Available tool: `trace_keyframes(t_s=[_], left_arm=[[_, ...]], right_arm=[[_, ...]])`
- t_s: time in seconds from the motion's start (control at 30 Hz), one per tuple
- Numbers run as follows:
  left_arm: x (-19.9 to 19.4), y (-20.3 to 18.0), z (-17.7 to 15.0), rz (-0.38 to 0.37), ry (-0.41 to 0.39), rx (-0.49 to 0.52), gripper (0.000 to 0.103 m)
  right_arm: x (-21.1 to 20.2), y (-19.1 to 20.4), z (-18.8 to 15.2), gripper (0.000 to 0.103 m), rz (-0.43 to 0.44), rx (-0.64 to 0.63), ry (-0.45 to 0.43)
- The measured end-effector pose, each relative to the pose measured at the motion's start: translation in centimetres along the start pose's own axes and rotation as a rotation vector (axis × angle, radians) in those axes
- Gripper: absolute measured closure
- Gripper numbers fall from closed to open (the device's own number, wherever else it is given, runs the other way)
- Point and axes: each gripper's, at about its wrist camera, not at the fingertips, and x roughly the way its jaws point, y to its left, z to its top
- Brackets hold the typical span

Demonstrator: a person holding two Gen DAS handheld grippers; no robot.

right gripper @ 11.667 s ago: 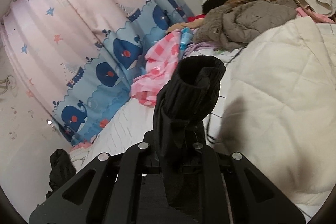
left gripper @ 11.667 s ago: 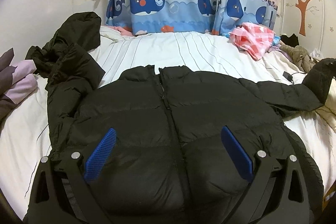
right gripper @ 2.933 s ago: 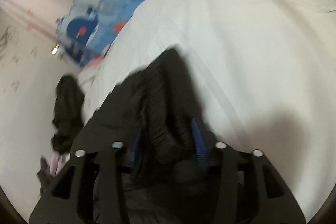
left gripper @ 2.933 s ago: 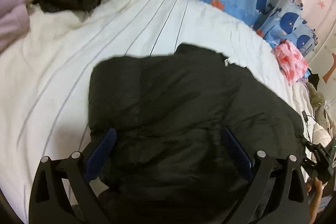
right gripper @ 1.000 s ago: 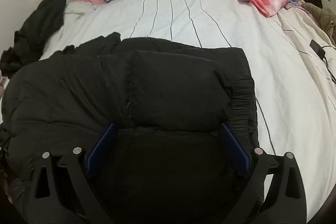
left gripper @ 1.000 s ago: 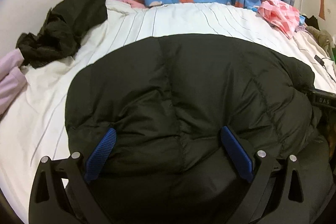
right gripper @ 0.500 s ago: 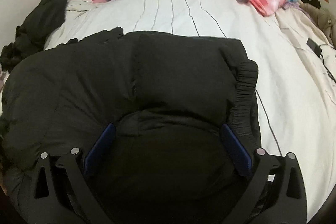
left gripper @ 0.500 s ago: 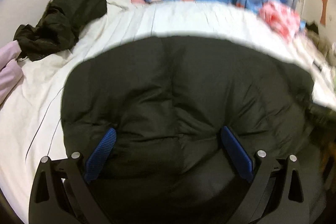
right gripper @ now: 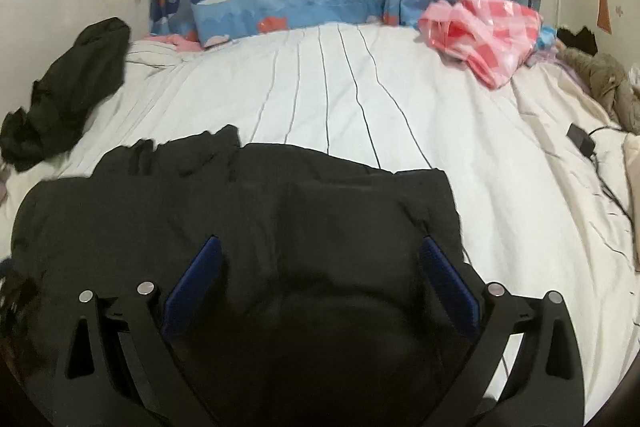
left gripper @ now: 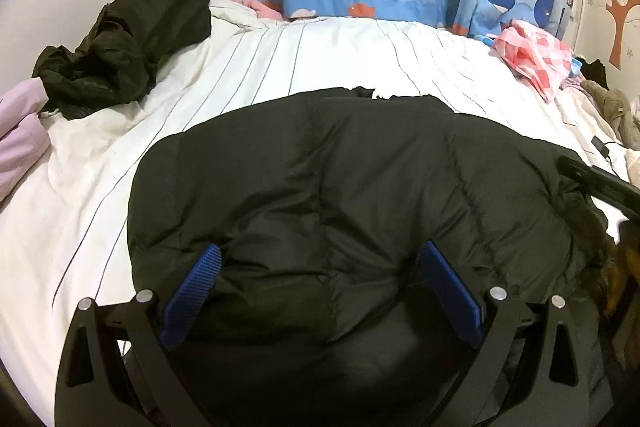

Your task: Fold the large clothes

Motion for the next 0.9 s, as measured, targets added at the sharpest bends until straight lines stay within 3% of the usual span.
trace_keyframes(t_s=[0.1,0.23,0.33,0.47,0.57,0.63,0.7,0.83,0.9], left_arm=[[1.3,-0.4,-0.5,0.006,0.049,0.034,0.007],[1.6,-0.6,-0.6,0.013,0.058,0.057,0.007],[1.3,-0.4,-0.6,0.016,0.052,0.044,0.007],[-0.1,0.1,0.0,-0.004,-0.007,0.003,0.007],[0.4,-0.1,-0.1,-0.019,0.021,0.006,0.007],[1.7,-0.7,-0.8,-0.005,0.072,0.046,0.007],[1.8,-1.0,-1.2,0.015,0.065,0.073,0.007],[1.8,-0.6,-1.2,0.013,0.071,0.063,0.007],[1.9,-0.5,-1.4,0.013,0.073,0.063,0.007]], right_arm=[[4.1,-1.1,-0.8,0.007,-0.026,0.012,0.108],[5.1,-1.2,-1.5,0.007,-0.035,0.016,0.126],[4.0,-1.2,-0.9,0.007,-0.046,0.02,0.129],[-0.8,0.4,-2.2,0.007,-0.009,-0.04,0.0],[0.9,0.8,-4.3,0.007,-0.016,-0.108,0.095],[2.1,-0.3,-4.3,0.007,0.01,-0.053,0.139],[2.6,-0.7,-3.6,0.007,0.013,-0.024,0.17],[-0.1,0.0,-3.6,0.007,0.011,-0.04,0.097],[-0.2,0.3,-4.6,0.007,0.001,-0.08,0.1]])
